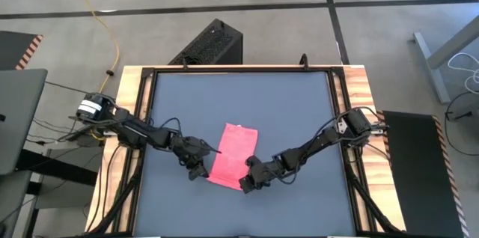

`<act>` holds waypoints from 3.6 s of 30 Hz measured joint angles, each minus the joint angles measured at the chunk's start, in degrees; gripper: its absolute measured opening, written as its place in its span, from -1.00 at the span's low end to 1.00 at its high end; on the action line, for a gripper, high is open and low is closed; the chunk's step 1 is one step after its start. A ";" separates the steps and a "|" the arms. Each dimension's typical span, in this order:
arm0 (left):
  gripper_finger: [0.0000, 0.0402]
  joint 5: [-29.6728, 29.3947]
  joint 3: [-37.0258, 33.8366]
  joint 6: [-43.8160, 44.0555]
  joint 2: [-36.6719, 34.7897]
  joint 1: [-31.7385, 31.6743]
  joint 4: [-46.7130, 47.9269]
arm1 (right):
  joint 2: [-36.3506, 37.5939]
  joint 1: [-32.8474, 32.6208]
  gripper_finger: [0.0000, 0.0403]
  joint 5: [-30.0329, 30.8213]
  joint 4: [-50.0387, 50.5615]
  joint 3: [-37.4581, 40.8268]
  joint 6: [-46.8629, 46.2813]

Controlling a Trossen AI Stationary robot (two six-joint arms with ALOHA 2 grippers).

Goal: Roll towel
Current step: Roll the red microfiber cloth

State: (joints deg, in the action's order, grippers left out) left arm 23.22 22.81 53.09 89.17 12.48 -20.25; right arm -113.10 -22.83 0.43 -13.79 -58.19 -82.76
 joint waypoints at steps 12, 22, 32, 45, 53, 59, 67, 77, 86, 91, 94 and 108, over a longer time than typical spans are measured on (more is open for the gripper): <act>-1.00 -14.06 15.08 -19.69 1.09 0.32 30.65 | 0.00 0.97 -0.86 1.38 2.57 0.05 0.50; -0.88 -18.09 21.56 -29.12 0.31 0.38 42.86 | 0.02 0.78 -0.87 0.44 3.90 0.17 -1.01; -0.65 -27.00 17.62 -51.63 -10.96 6.37 30.14 | -0.01 1.21 -0.87 0.65 3.64 0.17 -2.62; -0.65 -28.50 7.71 -62.23 -7.39 15.45 11.56 | -0.07 1.99 -0.86 2.49 3.53 0.20 -3.39; -0.65 -34.12 7.77 -61.40 -3.15 18.67 6.05 | -0.09 2.04 -0.86 2.60 3.12 0.20 -4.40; -0.65 -39.08 8.21 -63.62 -3.17 20.14 5.22 | -0.09 1.99 -0.86 2.60 2.96 0.20 -4.75; -0.61 -39.72 8.21 -61.85 1.21 19.00 2.85 | -0.11 1.99 -0.86 2.59 2.87 0.20 -4.83; -0.39 -44.19 8.24 -56.42 4.72 18.90 0.13 | -0.13 1.99 -0.86 1.71 2.11 0.22 -4.40; -0.39 -46.62 8.24 -54.31 4.72 18.69 -0.02 | -0.13 1.86 -0.86 1.24 1.03 0.22 -4.35; -0.39 -41.49 8.00 -52.30 4.68 15.90 0.55 | -0.13 1.86 -0.86 1.01 0.95 0.22 -4.27; -0.43 -37.58 8.04 -51.70 4.57 13.83 1.58 | -0.13 1.82 -0.83 0.95 0.92 0.22 -3.78; -0.99 -28.48 8.02 -50.45 4.55 9.22 5.10 | 0.29 1.93 -0.57 0.87 -0.15 0.31 -2.35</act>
State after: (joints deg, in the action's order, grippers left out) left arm -5.26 30.83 2.63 93.71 21.70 -15.15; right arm -112.81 -20.91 1.30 -13.95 -57.89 -85.10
